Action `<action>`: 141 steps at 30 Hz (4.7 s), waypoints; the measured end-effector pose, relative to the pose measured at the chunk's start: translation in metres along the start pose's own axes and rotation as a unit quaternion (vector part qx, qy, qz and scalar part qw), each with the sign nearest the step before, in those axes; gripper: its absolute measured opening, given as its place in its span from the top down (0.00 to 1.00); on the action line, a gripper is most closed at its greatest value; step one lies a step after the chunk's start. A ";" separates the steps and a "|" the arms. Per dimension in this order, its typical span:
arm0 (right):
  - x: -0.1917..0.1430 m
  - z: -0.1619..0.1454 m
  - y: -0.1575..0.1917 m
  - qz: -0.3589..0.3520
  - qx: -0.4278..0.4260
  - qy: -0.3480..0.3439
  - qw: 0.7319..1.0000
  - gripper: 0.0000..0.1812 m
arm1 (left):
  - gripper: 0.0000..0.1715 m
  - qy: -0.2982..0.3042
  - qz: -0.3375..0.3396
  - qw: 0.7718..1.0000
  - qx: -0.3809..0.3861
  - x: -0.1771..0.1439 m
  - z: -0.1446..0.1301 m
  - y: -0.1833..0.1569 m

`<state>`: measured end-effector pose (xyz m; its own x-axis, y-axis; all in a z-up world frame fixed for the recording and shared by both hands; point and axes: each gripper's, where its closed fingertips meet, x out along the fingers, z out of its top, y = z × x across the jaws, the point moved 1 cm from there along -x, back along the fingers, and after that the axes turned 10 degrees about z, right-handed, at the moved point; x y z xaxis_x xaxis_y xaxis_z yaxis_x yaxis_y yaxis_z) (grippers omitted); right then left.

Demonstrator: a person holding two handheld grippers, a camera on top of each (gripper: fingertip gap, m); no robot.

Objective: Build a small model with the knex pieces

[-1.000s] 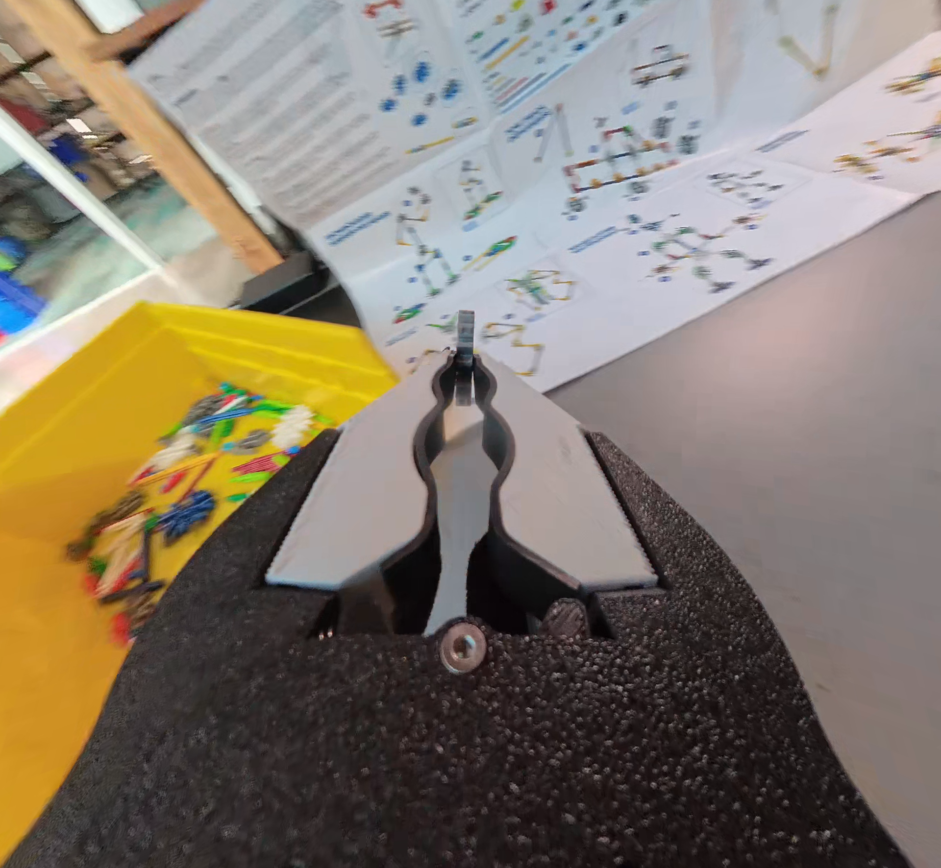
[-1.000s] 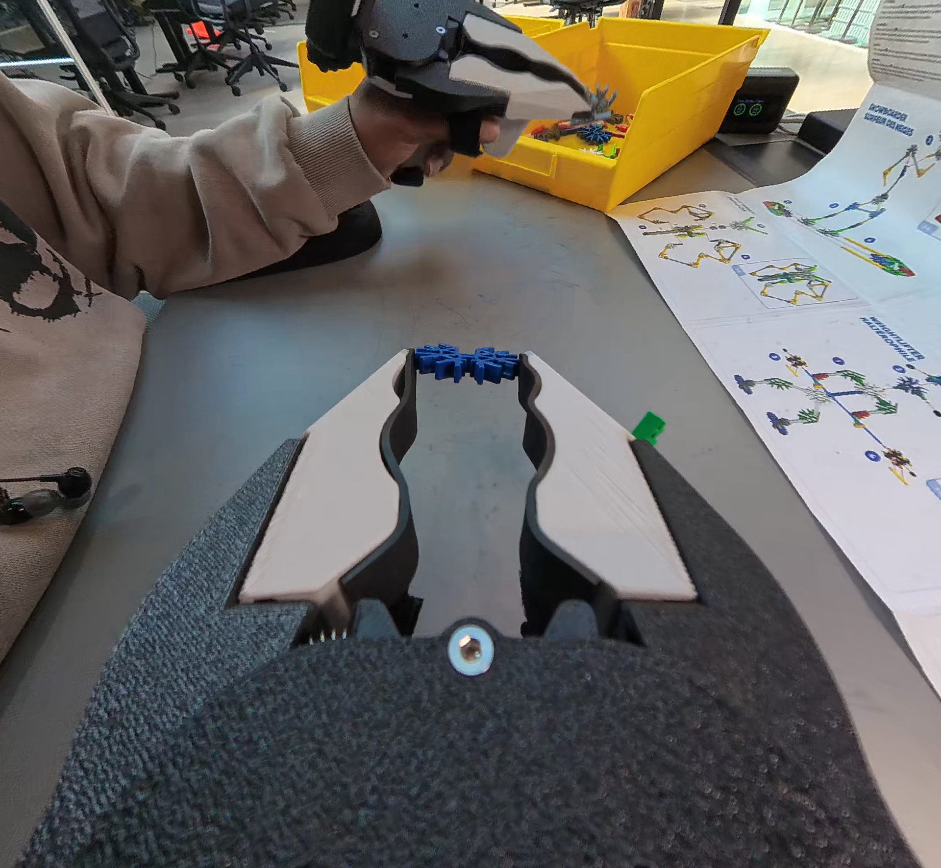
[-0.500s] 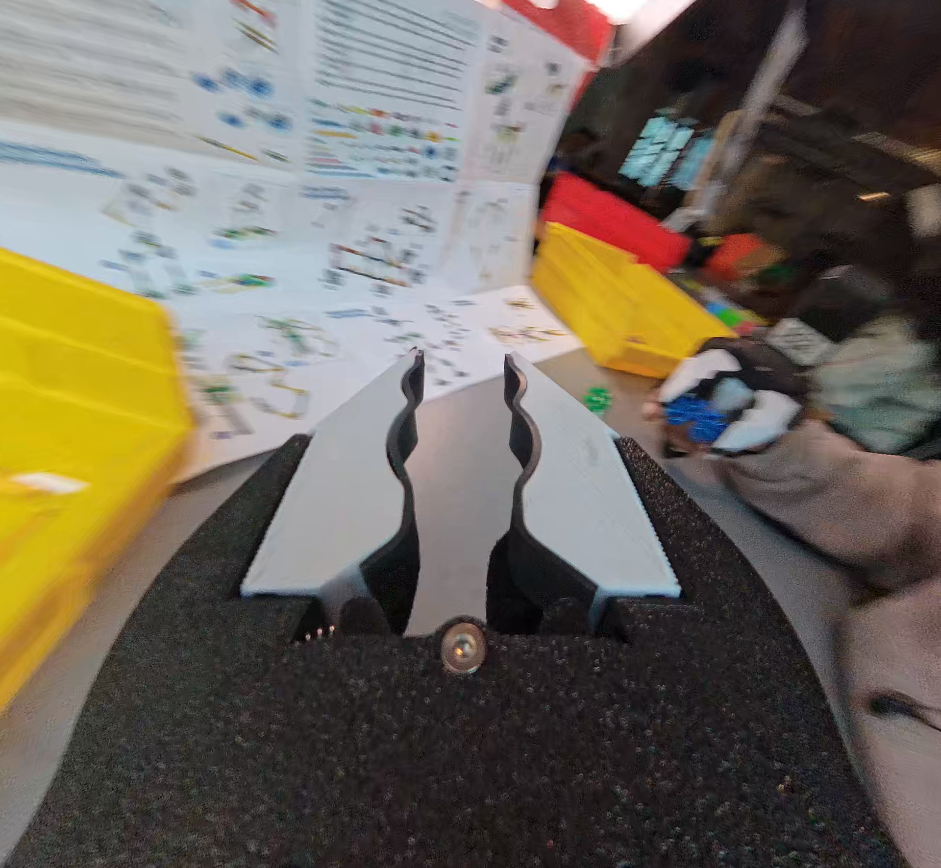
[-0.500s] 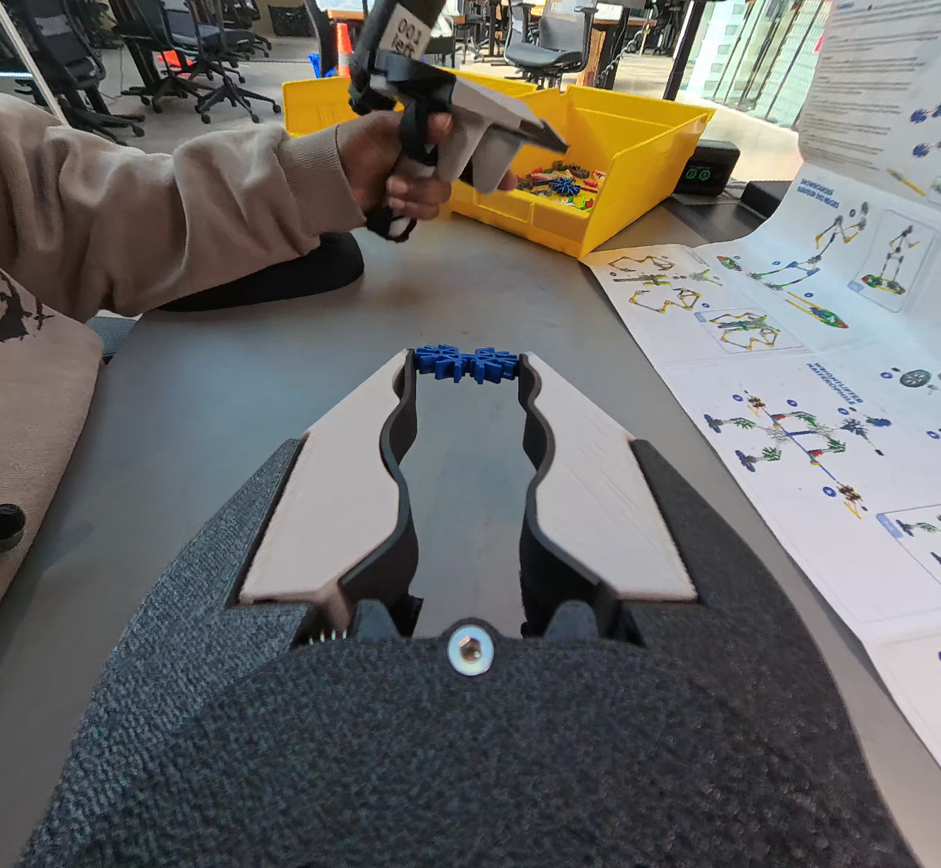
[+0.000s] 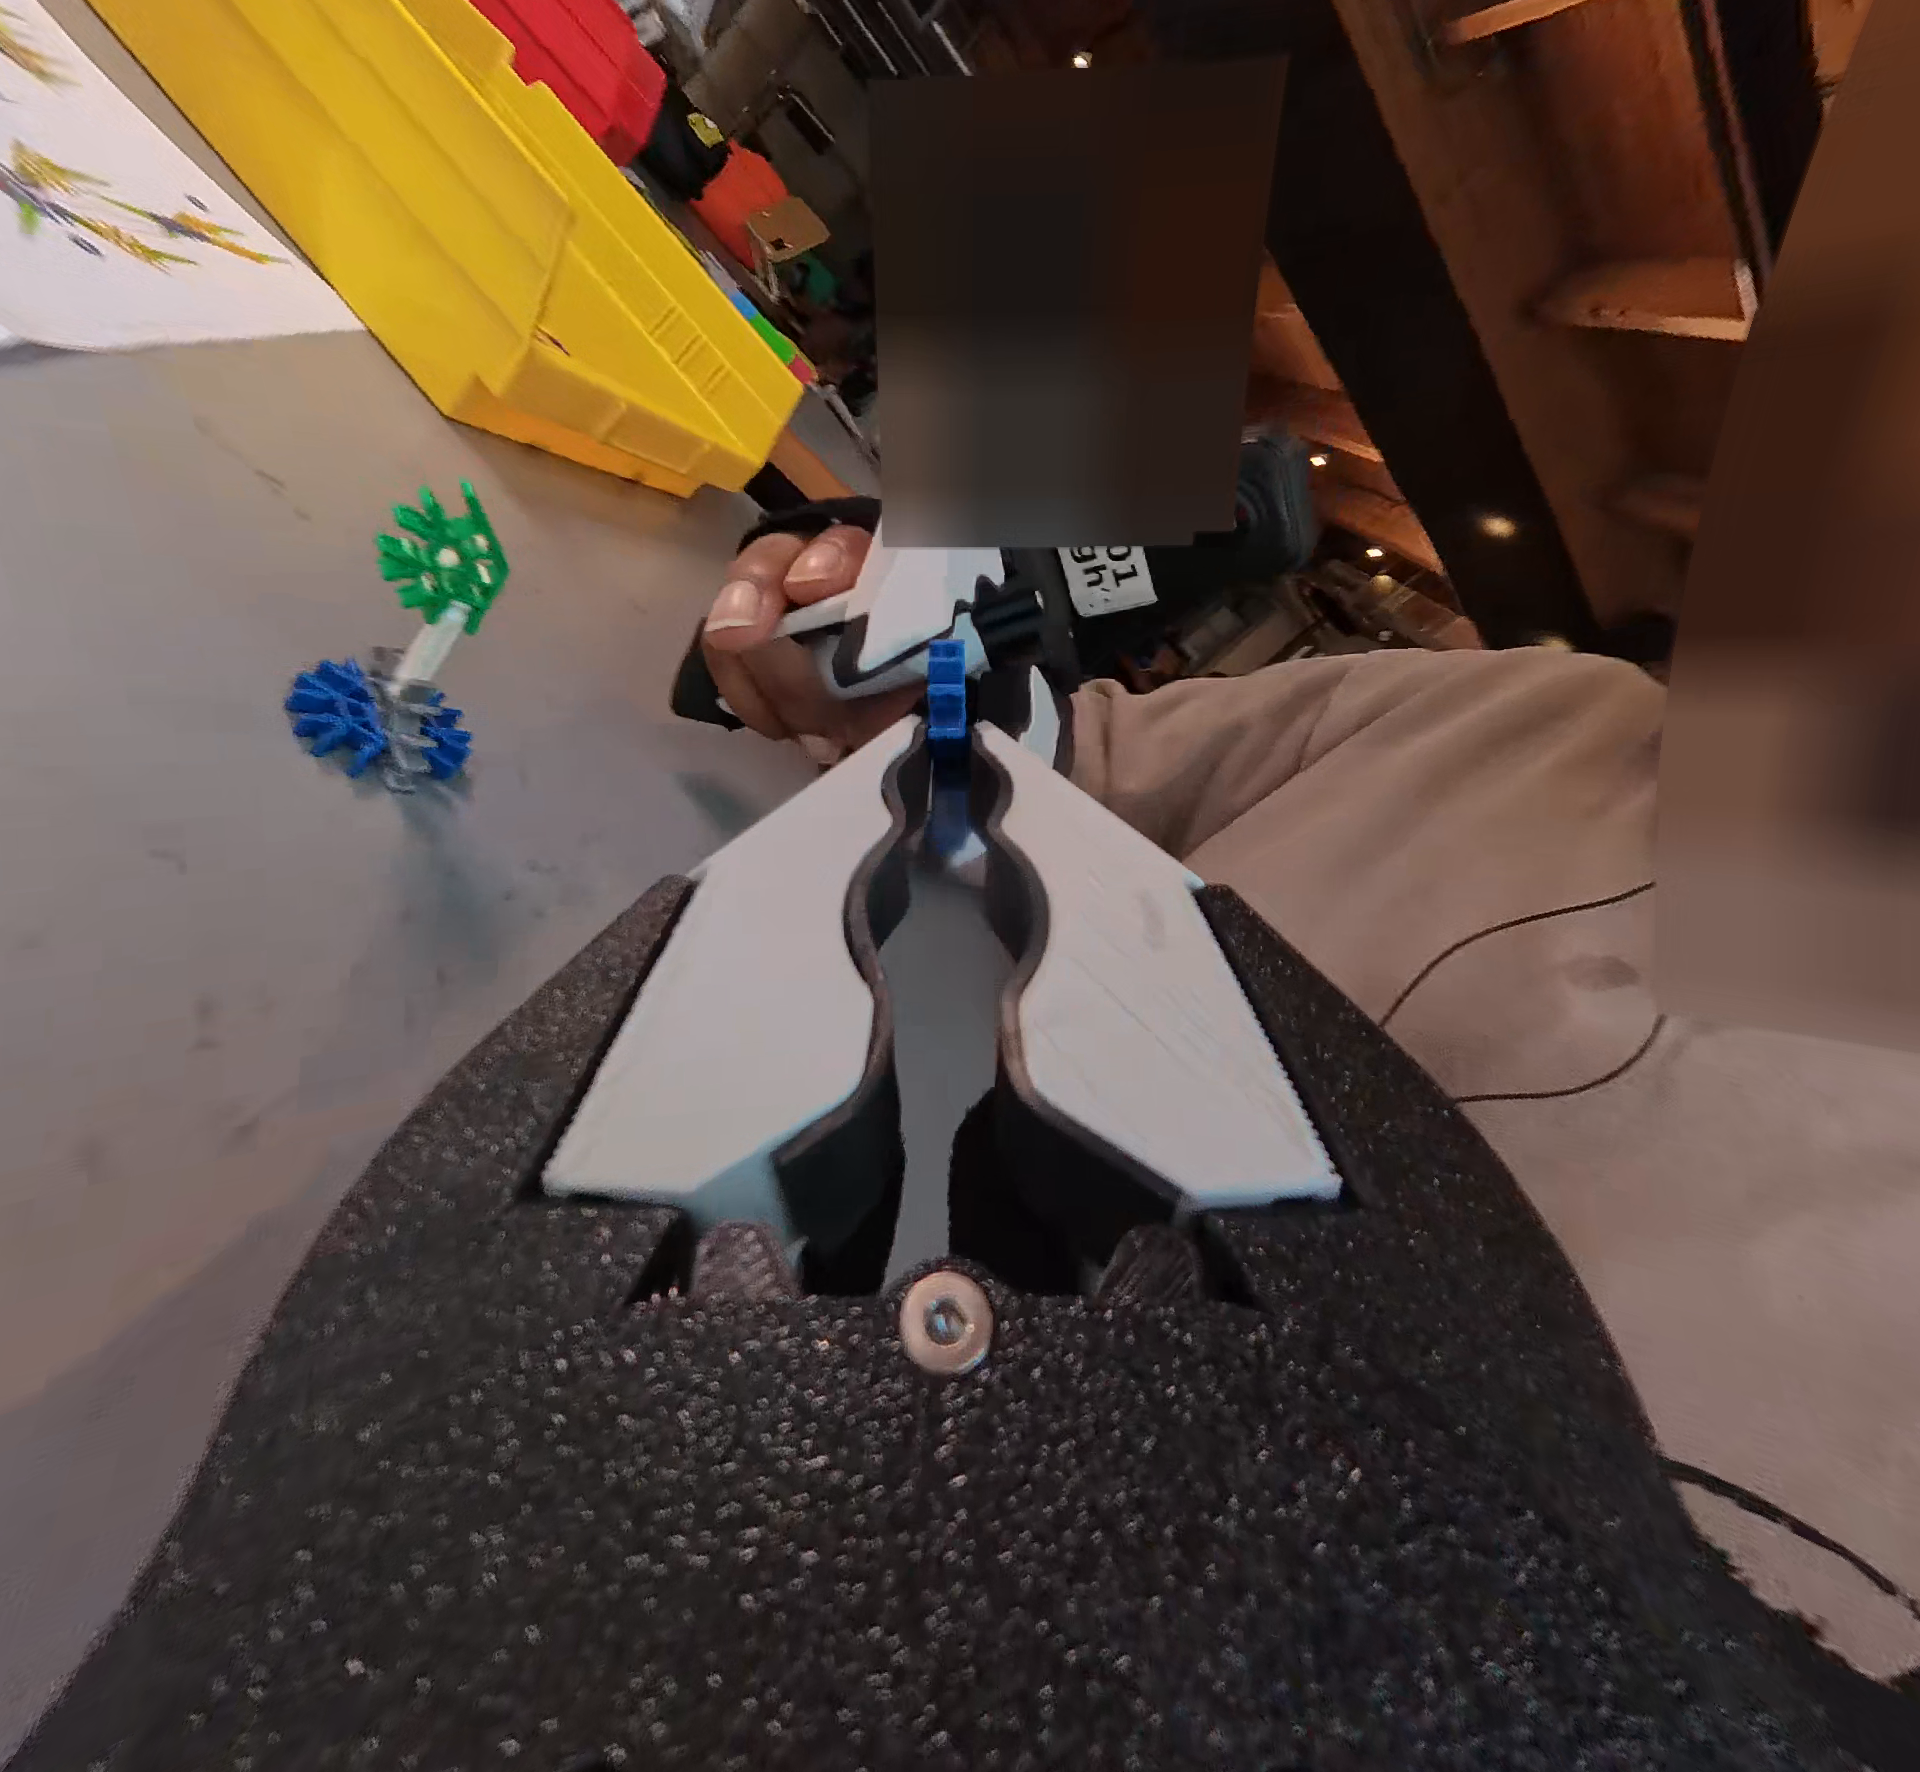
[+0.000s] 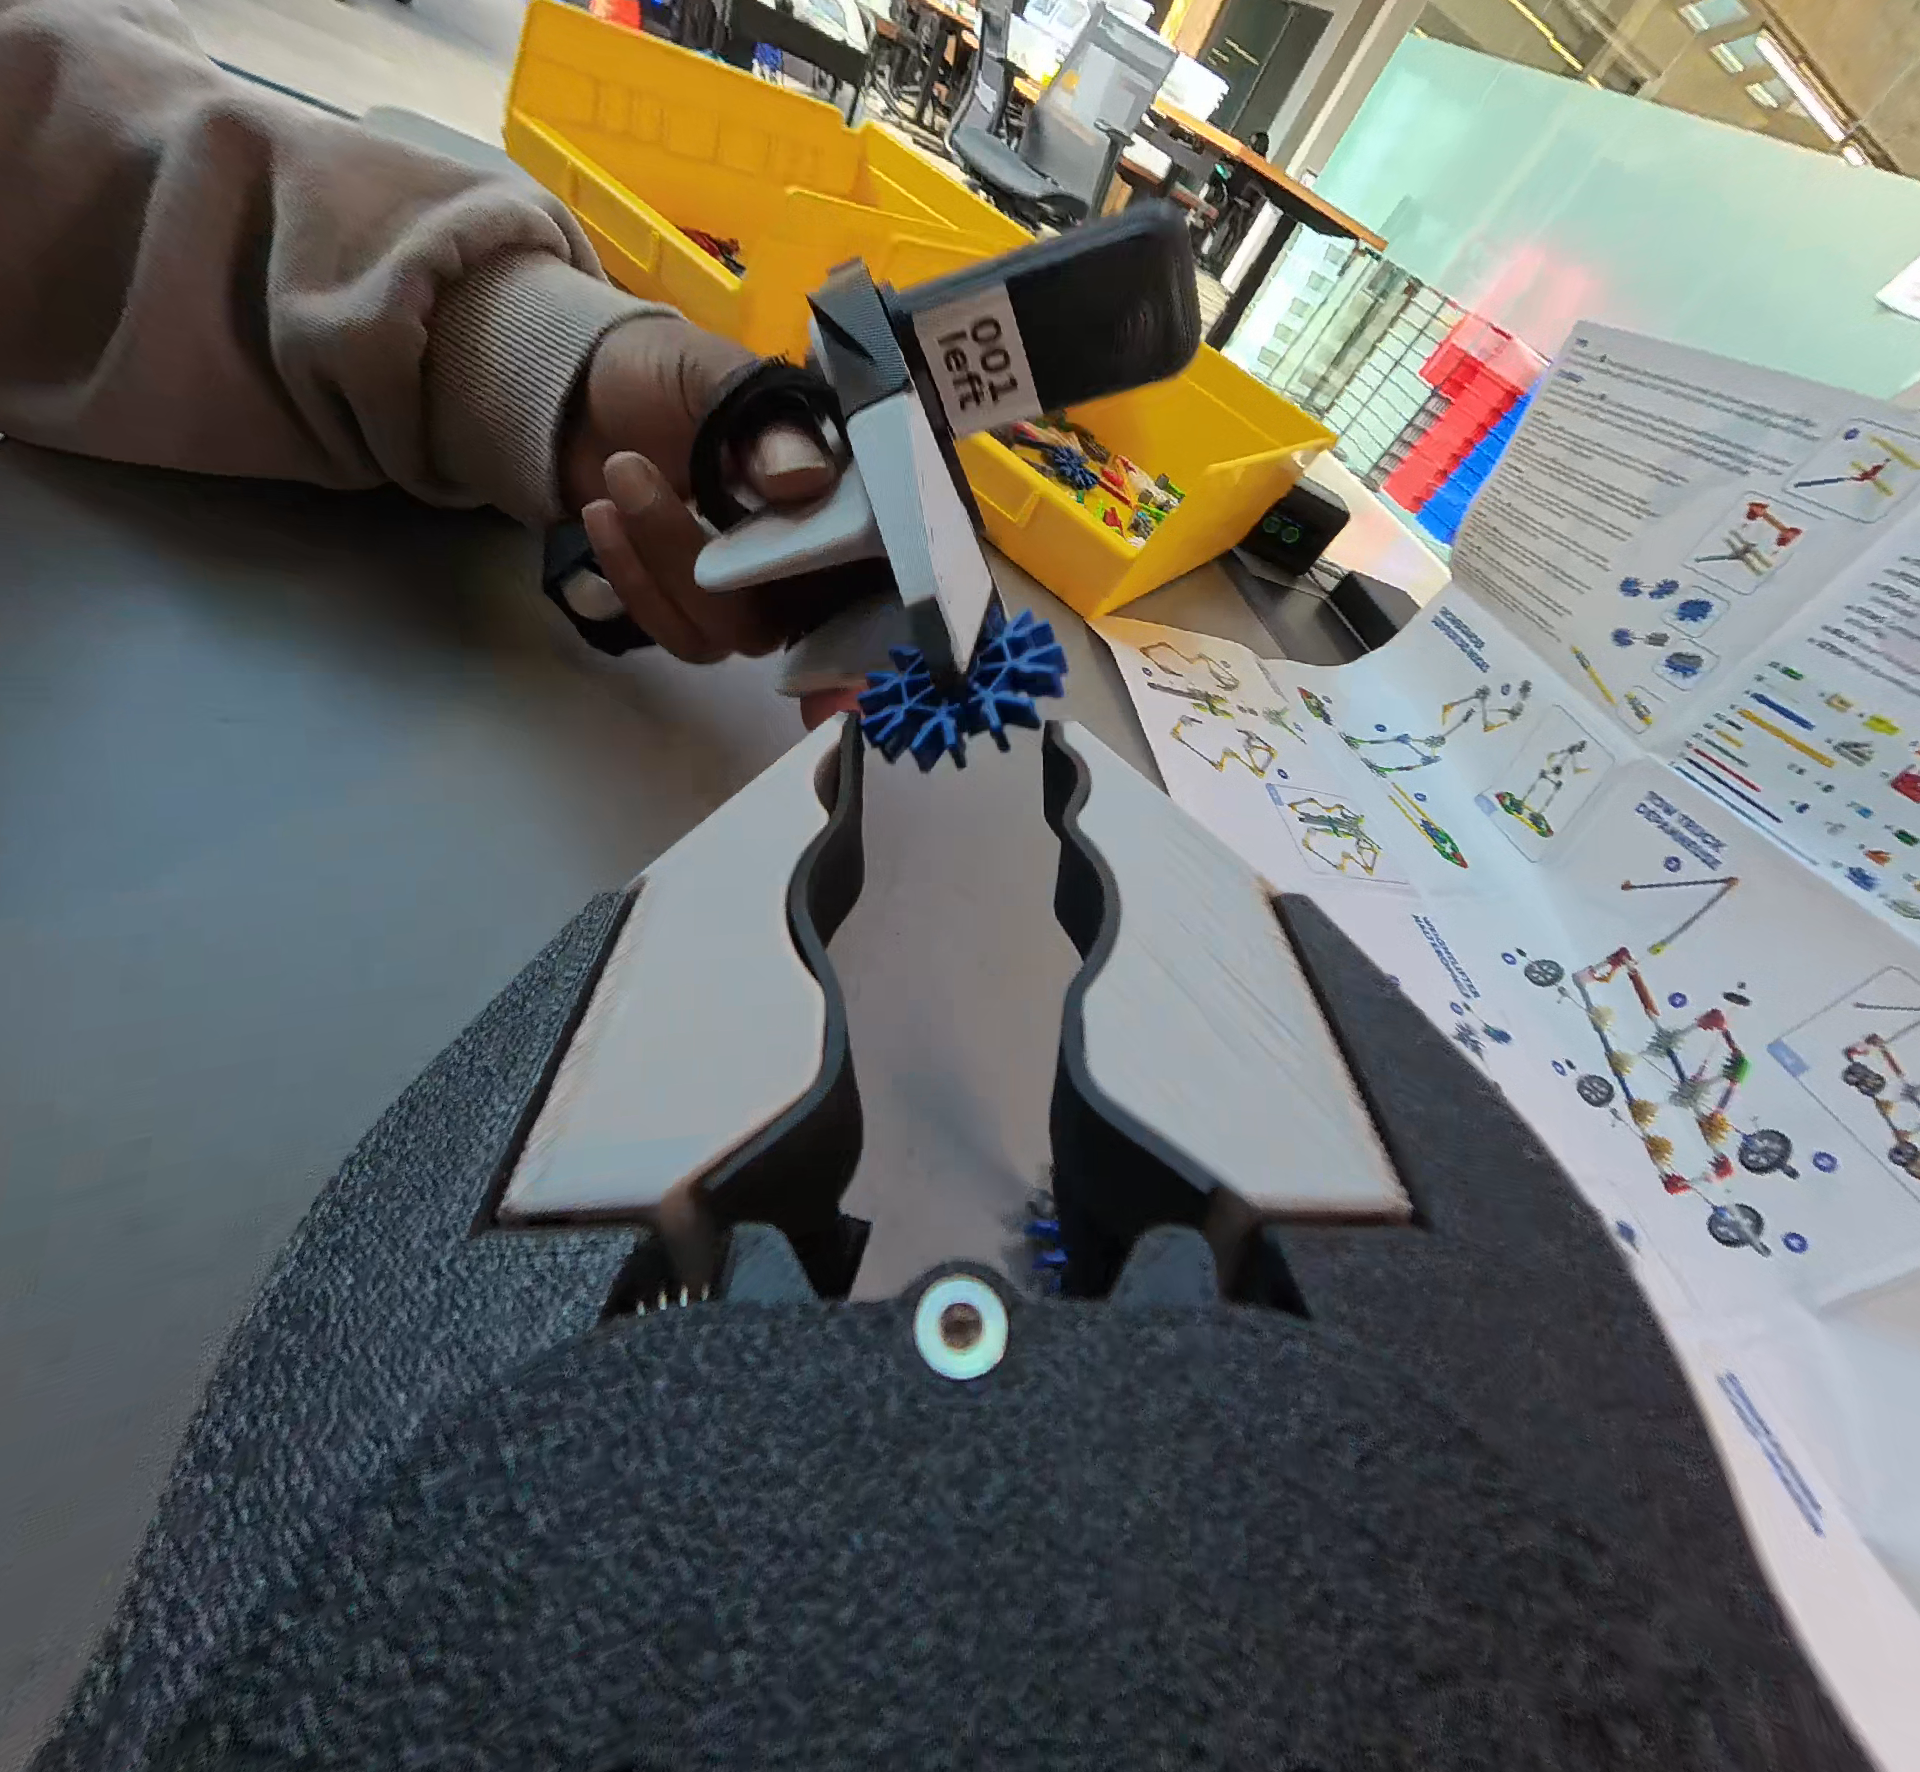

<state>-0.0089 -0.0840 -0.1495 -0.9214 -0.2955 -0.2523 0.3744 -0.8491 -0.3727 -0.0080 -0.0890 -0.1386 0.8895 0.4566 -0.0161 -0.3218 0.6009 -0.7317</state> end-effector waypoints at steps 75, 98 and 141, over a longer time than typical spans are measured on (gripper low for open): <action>-0.022 -0.008 0.001 0.157 0.264 -0.015 0.952 0.78 | 0.95 0.024 0.139 0.958 0.250 -0.003 -0.012 0.012; -0.018 -0.007 0.025 0.227 0.243 -0.034 0.942 0.79 | 0.97 0.035 0.127 0.945 0.298 0.000 -0.017 -0.003; -0.012 -0.079 -0.025 -0.004 0.180 0.157 0.971 0.78 | 0.97 -0.097 0.290 0.943 0.133 -0.054 0.055 0.071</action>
<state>0.0005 -0.0245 -0.2078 -0.8257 -0.1888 -0.5316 0.2547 -0.9656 -0.0527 -0.0969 -0.0355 -0.1521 0.4720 0.8545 -0.2168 -0.8282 0.3455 -0.4413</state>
